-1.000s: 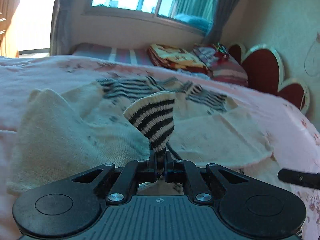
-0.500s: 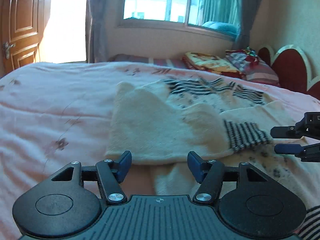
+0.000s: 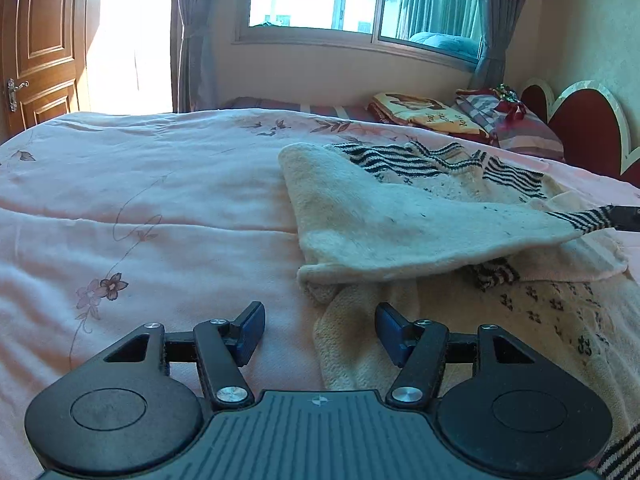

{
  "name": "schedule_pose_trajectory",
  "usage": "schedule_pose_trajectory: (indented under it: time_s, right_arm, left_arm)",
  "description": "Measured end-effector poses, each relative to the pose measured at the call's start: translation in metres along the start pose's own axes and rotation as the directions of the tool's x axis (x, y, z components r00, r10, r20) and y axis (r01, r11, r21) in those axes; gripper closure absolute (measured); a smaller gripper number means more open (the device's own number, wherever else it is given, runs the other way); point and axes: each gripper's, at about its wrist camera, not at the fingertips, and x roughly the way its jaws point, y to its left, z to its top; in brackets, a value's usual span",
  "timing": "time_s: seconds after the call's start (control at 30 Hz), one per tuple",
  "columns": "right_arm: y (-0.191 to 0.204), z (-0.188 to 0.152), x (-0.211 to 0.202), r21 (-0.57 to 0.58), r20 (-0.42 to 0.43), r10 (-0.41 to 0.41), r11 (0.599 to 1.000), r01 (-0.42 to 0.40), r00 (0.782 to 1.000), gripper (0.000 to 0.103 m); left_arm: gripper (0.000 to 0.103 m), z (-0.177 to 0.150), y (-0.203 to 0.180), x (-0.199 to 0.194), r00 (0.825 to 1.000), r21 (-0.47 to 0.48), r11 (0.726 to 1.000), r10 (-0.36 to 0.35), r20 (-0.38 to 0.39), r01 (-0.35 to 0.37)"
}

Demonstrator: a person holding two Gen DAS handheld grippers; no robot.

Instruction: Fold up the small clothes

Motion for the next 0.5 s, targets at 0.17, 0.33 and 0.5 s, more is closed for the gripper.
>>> schedule_pose_trajectory:
  time_s: [0.17,0.33,0.5]
  right_arm:
    - [-0.018,-0.001,-0.002,-0.027,-0.003,-0.017,0.999,0.017,1.000,0.097]
    - [-0.023,-0.005,0.005,-0.049,-0.022,-0.013,0.999,0.012,1.000,0.097]
    - [-0.018,-0.004,0.000,-0.091,-0.001,0.010,0.996,-0.010,1.000,0.097]
  left_arm:
    - [0.066,0.009,-0.008,0.010,1.000,0.018,1.000,0.012,0.001,-0.012]
    - [0.092,0.016,-0.010,0.017,1.000,0.014,1.000,-0.008,0.006,0.007]
    - [0.091,0.016,0.004,0.009,0.998,-0.116,0.993,-0.018,0.064,0.026]
